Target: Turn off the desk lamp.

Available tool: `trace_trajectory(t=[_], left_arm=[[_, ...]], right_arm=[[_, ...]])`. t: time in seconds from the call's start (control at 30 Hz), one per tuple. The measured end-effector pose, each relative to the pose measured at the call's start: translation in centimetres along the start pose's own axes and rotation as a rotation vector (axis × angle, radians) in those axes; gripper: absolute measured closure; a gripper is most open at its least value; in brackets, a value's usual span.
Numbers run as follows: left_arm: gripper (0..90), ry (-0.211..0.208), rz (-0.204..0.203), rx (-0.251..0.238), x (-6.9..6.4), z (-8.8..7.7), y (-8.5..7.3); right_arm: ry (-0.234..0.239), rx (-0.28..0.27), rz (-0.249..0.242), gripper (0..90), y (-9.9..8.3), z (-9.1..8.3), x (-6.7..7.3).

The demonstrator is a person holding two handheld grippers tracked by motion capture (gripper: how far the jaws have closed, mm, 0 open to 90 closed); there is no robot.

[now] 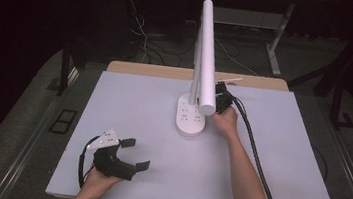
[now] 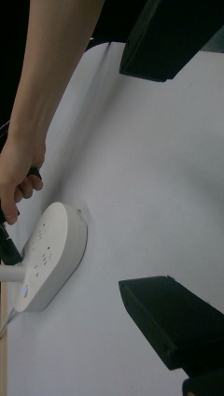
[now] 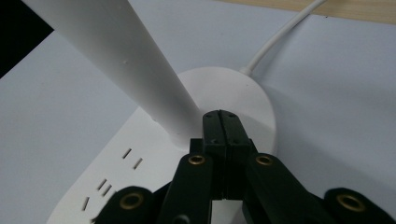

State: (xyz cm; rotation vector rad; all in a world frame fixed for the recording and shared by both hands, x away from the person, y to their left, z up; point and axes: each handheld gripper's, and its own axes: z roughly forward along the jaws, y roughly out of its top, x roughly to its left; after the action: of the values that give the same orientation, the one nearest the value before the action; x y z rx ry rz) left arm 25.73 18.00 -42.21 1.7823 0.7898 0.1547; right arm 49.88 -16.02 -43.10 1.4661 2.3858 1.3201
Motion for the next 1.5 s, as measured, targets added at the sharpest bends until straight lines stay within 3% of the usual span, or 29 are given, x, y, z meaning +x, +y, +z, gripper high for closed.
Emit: trace_trajectory(t=[0.3,0.6,1.0,1.23,1.37,1.5], left_arm=[[0.0,0.001,-0.001,-0.001,0.0,0.0,0.0],[0.0,0.002,-0.002,-0.002,0.0,0.0,0.0],[0.0,-0.001,-0.002,-0.004,-0.1,0.0,0.0],[0.0,-0.002,0.003,0.001,-0.2,0.1,0.0],[0.0,-0.002,0.0,0.0,-0.3,0.1,0.0],[0.0,-0.001,-0.001,-0.001,-0.2,0.2,0.0]], right_arm=[[0.0,-0.004,0.007,90.0,0.1,-0.4,-0.2],[0.038,-0.042,0.008,90.0,0.6,-2.2,-0.3],[0.031,-0.07,-0.028,89.1,0.4,-5.7,0.4],[0.032,-0.114,-0.054,75.3,0.0,-8.3,0.9],[0.033,-0.142,-0.045,58.3,-0.2,-9.9,1.2],[-0.004,-0.156,-0.051,42.1,-0.6,-11.3,1.6]])
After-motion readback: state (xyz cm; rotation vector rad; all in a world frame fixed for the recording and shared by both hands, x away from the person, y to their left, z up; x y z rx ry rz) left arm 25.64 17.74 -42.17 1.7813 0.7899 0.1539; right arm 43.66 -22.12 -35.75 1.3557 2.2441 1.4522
